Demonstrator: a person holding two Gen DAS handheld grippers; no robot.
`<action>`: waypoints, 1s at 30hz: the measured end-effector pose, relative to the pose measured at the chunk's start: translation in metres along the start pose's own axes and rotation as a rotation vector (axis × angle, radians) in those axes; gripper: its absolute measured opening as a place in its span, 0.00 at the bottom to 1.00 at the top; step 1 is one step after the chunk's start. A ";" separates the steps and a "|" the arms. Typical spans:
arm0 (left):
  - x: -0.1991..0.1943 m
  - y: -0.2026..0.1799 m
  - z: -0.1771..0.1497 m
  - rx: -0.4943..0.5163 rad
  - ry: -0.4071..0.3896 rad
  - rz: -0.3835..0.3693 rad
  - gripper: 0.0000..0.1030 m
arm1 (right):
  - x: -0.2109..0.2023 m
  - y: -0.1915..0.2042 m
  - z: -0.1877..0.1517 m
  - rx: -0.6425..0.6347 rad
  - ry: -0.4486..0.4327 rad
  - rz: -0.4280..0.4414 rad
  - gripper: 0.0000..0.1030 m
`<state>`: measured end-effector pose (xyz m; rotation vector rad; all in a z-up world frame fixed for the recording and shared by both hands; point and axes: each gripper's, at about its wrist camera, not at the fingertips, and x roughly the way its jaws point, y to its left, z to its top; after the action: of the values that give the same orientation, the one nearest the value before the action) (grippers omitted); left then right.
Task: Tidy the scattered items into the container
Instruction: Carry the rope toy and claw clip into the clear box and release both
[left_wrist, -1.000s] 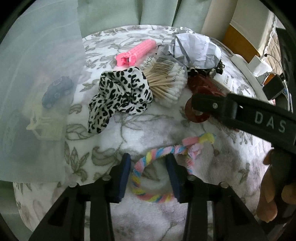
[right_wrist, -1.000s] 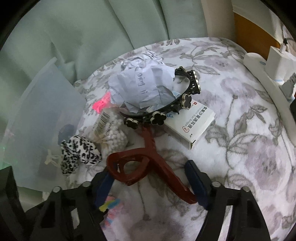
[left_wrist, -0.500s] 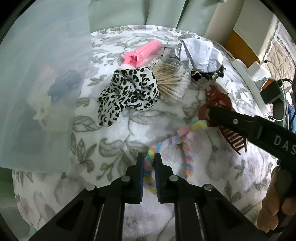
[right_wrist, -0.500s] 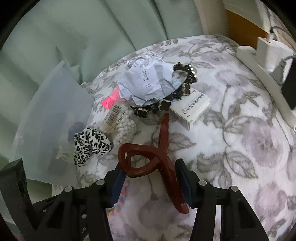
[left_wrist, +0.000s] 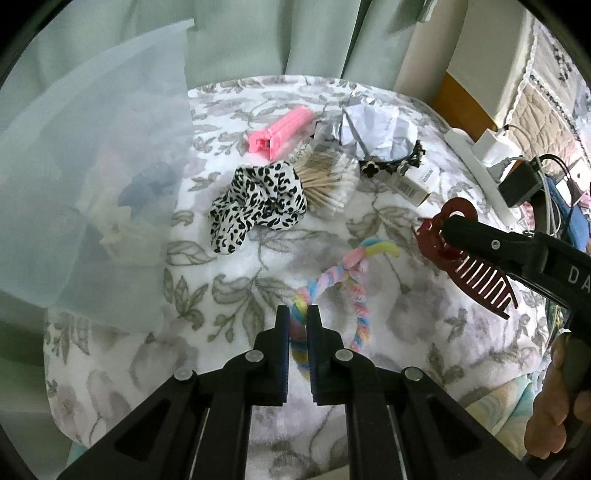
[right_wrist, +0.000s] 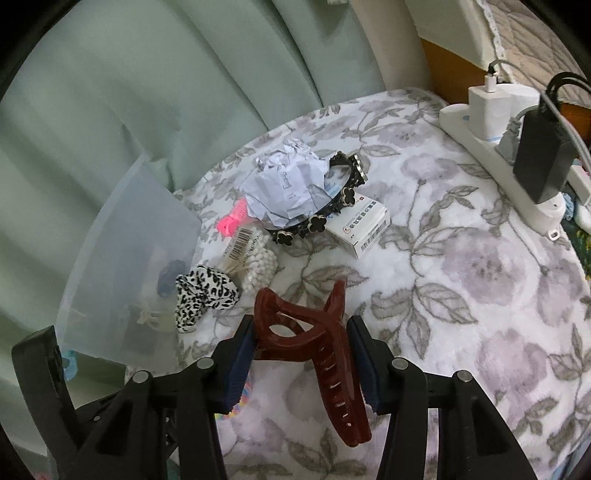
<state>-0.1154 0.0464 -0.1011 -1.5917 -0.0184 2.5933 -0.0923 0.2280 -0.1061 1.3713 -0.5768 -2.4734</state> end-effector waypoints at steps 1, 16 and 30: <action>-0.003 0.000 -0.001 0.002 -0.006 0.000 0.08 | -0.003 0.000 -0.001 0.001 -0.005 0.001 0.52; -0.031 0.001 0.001 0.004 -0.075 0.001 0.08 | -0.037 -0.009 -0.003 0.058 -0.070 0.051 0.51; -0.092 0.008 0.023 -0.036 -0.229 -0.053 0.08 | -0.084 0.009 0.019 0.077 -0.192 0.154 0.51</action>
<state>-0.0953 0.0312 -0.0095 -1.2777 -0.1226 2.7324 -0.0637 0.2578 -0.0297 1.0763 -0.7952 -2.4952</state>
